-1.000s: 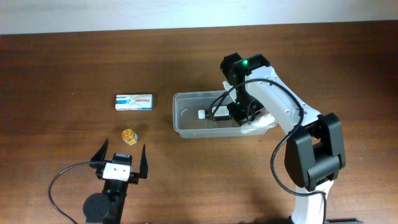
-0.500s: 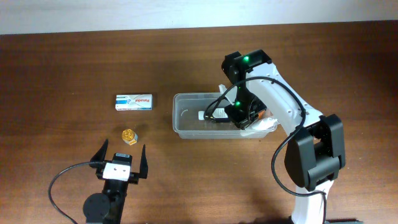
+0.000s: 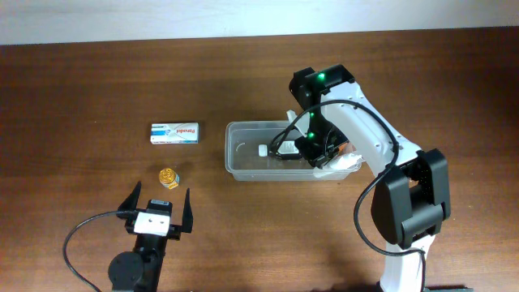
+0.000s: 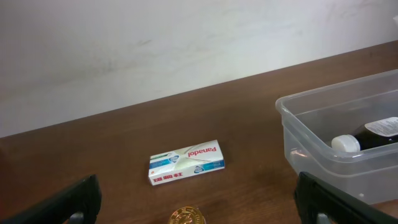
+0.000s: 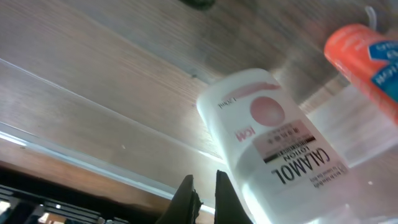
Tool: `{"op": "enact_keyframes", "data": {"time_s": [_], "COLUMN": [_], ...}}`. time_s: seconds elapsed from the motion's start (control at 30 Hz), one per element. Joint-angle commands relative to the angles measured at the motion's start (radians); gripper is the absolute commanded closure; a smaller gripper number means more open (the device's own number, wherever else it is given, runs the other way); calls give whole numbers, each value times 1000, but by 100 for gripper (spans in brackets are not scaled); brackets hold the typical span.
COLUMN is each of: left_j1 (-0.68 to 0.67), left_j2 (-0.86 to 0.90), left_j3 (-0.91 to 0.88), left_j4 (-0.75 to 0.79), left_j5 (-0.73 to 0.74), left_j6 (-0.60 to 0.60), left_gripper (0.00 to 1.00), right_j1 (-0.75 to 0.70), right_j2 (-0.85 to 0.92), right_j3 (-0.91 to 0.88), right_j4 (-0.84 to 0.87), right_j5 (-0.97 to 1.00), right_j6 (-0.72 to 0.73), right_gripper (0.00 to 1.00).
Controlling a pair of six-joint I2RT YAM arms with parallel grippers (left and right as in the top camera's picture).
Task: Pack container
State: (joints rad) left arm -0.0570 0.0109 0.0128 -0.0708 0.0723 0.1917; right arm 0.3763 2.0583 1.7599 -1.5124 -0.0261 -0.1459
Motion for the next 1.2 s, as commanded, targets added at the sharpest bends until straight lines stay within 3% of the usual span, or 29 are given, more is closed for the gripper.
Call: {"op": "enact_keyframes", "data": {"time_s": [0.0, 0.5, 0.57, 0.7, 0.97, 1.17], "left_j1": [-4, -4, -4, -4, -4, -4], "left_j2": [-5, -5, -5, -5, -5, -5], "left_j3": [-4, -4, -4, -4, -4, -4], "left_j4": [-2, -2, -2, -2, -2, -2], "left_j5": [14, 14, 14, 14, 14, 14], "left_j6": [16, 16, 16, 16, 16, 16], "left_gripper": [1, 1, 1, 1, 1, 1], "right_j1": [-6, -24, -30, -30, -30, -40], "right_j2": [11, 11, 11, 11, -8, -57], "right_j3": [17, 17, 17, 45, 241, 469], "right_j4": [-8, -18, -12, -11, -23, -105], "right_j5": [42, 94, 88, 14, -84, -42], "right_j6": [-3, -3, -3, -4, -3, 50], "right_gripper": [95, 95, 80, 75, 76, 76]}}
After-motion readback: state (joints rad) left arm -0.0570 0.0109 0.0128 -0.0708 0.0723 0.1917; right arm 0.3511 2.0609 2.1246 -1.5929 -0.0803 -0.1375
